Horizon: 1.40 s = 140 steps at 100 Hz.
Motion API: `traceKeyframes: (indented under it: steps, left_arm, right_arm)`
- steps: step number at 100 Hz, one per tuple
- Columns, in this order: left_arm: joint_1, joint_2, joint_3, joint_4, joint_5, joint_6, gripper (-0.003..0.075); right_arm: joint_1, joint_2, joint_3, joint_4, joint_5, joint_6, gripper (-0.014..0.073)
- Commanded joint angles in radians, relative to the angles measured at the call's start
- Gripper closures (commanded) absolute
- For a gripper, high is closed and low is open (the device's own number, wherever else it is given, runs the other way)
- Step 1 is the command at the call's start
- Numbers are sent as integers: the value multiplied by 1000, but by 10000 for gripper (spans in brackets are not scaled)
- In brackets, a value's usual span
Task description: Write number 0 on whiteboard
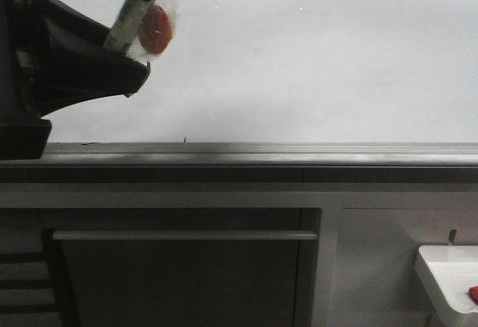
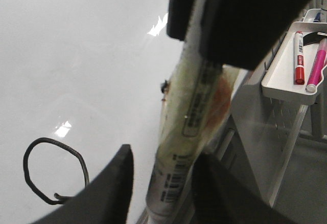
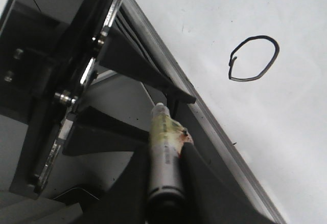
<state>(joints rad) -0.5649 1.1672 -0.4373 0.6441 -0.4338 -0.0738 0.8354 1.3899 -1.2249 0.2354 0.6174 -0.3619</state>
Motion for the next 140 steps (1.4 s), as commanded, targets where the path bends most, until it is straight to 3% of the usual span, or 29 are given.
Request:
traceKeyframes:
  steps: [1, 4, 23, 30, 45, 49, 70, 80, 95, 140]
  left_arm:
    - [-6, -14, -32, -3, -71, -4, 675]
    - [-6, -14, -32, 6, -69, -4, 744]
    - [-6, -14, -32, 9, -68, -4, 741]
    - [-6, -14, -32, 9, -68, -4, 741]
    - [-6, -14, -32, -52, -66, -4, 741]
    - [-6, -14, -32, -108, -61, -4, 741]
    - [-6, -10, -32, -706, 8, -4, 741]
    - [10, 20, -32, -839, 34, -4, 741]
    - [53, 68, -33, -920, 91, -4, 741]
    - [80, 169, -66, -887, 43, -4, 741]
  right_arm:
    - [1, -39, -34, 5, -50, -5, 661]
    - [1, -39, -34, 8, -50, -5, 661]
    - [1, -39, -34, 15, -74, -5, 629]
    - [1, -37, -34, 15, -77, -5, 512]
    - [-3, -37, -34, 15, -162, -5, 75]
    - [-5, -37, -34, 15, -200, -5, 31]
    - [-36, -37, -34, 15, -332, -5, 65]
    - [-42, -37, -34, 15, -323, -5, 74]
    - [-42, -37, -34, 15, -309, -5, 74]
    - [-42, -37, -34, 15, -299, -5, 74]
